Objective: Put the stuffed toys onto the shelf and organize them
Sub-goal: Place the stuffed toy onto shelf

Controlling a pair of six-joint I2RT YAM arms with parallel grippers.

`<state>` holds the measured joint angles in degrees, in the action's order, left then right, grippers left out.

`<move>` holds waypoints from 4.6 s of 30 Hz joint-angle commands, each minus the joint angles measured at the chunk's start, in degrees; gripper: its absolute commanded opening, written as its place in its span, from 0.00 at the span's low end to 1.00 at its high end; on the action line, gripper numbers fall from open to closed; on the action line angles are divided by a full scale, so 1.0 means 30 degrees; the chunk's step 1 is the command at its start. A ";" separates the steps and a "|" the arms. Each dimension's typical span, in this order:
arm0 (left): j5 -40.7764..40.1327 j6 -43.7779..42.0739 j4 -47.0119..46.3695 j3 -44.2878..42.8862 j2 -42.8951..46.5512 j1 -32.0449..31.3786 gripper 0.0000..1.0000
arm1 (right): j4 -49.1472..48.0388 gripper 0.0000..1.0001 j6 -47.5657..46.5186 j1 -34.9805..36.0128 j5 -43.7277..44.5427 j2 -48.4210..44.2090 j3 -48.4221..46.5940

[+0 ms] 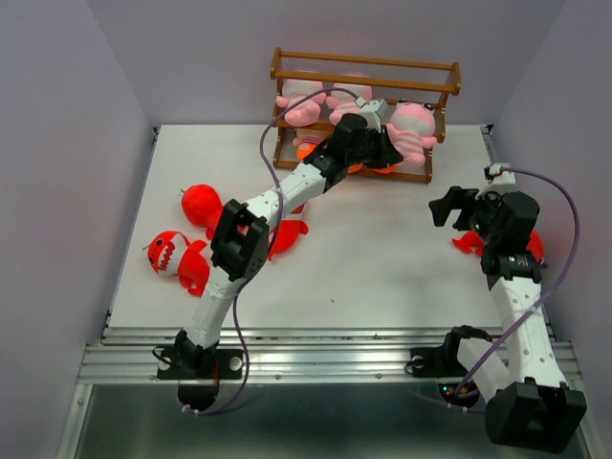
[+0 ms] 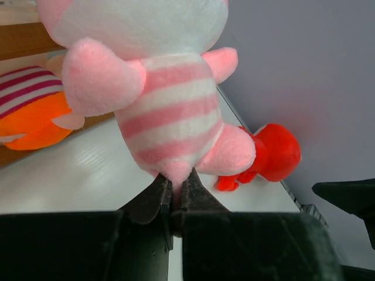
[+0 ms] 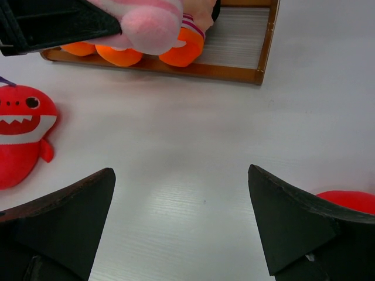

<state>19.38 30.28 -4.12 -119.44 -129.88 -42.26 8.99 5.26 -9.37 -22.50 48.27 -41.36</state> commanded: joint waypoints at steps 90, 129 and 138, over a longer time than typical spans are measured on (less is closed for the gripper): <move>-0.3794 0.7366 -0.5043 -0.8118 -0.5221 0.1431 0.18 | -0.1211 1.00 -0.0346 -0.0130 -0.1816 -0.0504 0.0253; -0.3734 0.4731 -0.4106 -0.5160 -0.1501 0.1431 0.99 | -0.1328 1.00 -0.0609 -0.0306 -0.1787 -0.0416 0.0399; -0.4611 0.3414 -0.3023 -0.3344 0.0344 0.1343 0.99 | -0.1299 1.00 -0.0697 -0.0482 -0.1787 -0.0329 0.0429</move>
<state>7.64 44.31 -13.37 -131.17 -135.37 -37.85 8.51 4.27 -10.24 -27.86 47.86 -40.34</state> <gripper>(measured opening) 0.986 0.998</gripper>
